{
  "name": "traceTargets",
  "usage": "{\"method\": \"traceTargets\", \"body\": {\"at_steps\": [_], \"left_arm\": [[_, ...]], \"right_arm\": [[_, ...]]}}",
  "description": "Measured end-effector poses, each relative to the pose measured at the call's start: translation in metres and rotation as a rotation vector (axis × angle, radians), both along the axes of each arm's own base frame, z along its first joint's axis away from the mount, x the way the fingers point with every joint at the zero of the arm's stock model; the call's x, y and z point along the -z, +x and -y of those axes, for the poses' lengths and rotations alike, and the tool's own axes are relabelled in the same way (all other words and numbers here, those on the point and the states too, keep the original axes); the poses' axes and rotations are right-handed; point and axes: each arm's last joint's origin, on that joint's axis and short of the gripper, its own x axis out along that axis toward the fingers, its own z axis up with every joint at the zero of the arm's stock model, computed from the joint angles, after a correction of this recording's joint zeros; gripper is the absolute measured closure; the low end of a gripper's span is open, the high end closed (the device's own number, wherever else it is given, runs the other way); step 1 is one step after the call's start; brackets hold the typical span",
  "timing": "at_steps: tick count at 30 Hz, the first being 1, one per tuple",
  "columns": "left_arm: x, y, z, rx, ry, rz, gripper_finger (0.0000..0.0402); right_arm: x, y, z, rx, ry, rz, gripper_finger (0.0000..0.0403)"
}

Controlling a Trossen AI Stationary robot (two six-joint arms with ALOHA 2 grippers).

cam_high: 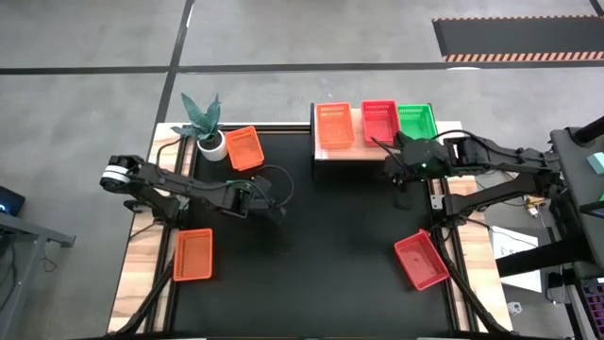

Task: Stack baskets on shelf by color
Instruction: Stack the green bin on the other green bins on the shelf

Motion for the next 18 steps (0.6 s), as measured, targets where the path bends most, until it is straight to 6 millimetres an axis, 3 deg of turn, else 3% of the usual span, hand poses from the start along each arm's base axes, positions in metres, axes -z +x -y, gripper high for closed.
{"method": "traceTargets", "body": {"at_steps": [10, 18], "left_arm": [[0.006, 0.0, -0.002, 0.018, -0.078, -0.055, 0.0357], [0.015, 0.001, -0.009, -0.011, -0.063, -0.097, 0.0275]], "right_arm": [[0.007, 0.001, -0.001, -0.004, 0.003, -0.022, 0.0394], [0.015, 0.002, -0.001, -0.003, 0.007, -0.048, 0.0394]]}}
